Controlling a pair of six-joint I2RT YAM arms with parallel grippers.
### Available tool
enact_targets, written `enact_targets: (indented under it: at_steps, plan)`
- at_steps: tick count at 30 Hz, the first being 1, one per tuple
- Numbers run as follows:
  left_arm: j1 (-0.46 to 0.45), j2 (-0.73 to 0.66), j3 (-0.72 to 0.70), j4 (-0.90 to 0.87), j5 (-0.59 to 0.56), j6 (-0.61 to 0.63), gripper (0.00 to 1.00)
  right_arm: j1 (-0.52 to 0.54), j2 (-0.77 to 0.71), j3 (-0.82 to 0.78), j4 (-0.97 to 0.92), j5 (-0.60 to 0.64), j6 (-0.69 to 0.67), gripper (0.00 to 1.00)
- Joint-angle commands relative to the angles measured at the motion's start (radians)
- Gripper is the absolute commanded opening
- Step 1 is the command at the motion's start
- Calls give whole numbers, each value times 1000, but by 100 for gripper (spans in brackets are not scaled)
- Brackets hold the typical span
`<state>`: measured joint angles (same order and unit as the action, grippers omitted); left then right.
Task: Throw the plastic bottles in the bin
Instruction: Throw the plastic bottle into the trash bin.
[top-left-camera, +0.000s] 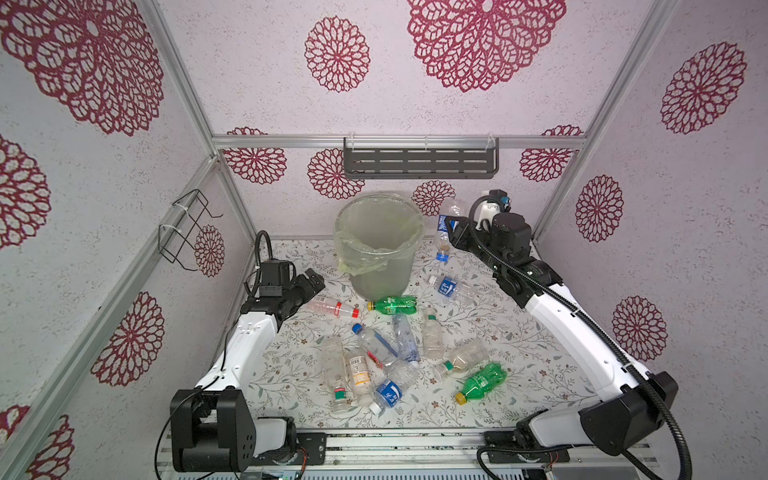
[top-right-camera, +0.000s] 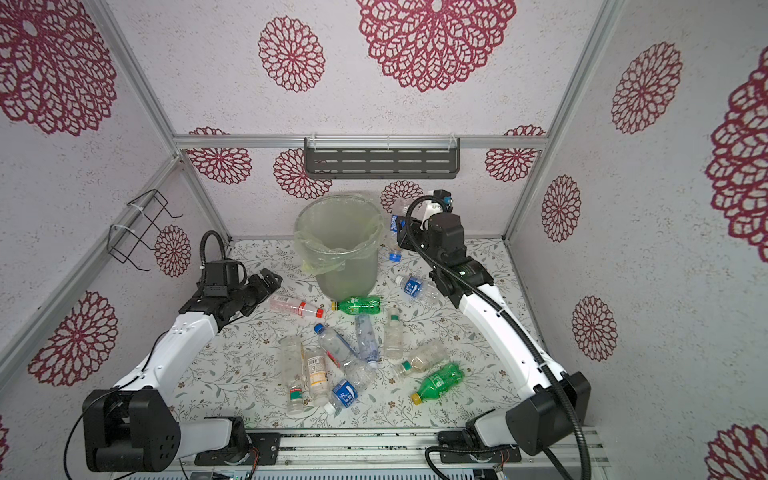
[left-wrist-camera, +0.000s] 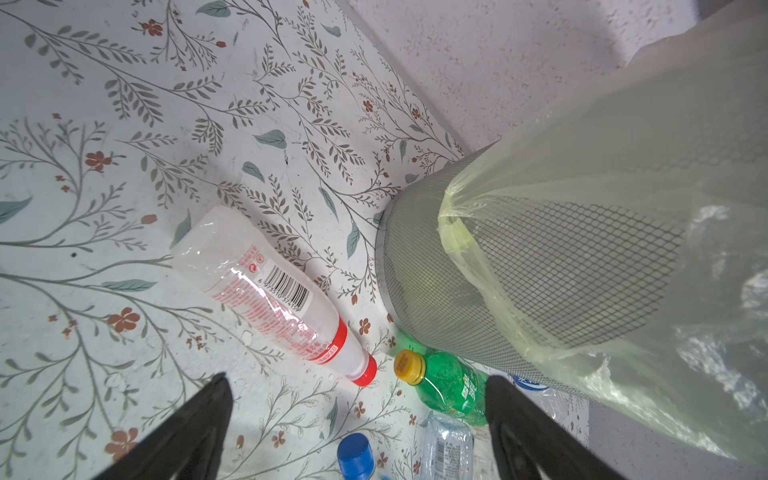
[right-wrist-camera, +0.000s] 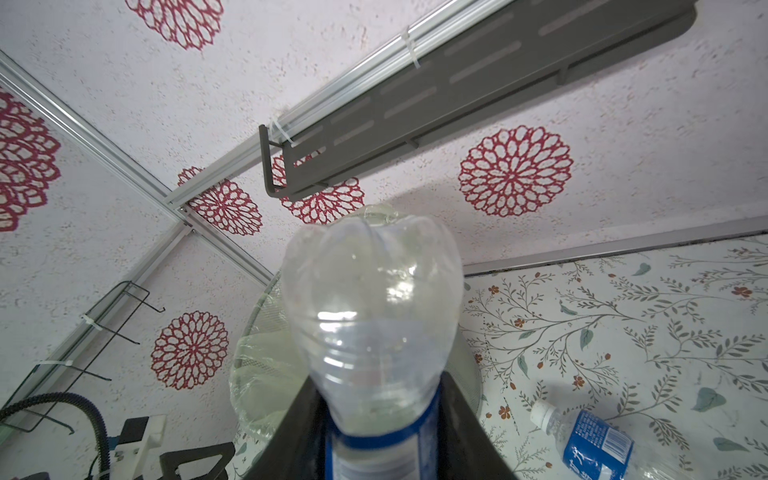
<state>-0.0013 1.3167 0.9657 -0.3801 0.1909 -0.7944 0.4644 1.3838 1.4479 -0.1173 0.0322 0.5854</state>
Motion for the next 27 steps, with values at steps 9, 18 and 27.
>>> enact_targets:
  at_steps: [9,18,27]
  plan:
    - [26,-12,-33,49,28,-39,97,100,338,467,-75,78,-18,24]
    - [50,-27,-26,29,-6,-27,97,127,803,1257,-596,162,-30,99]
    - [57,-52,-6,10,-4,-10,97,134,323,536,-229,92,-40,99]
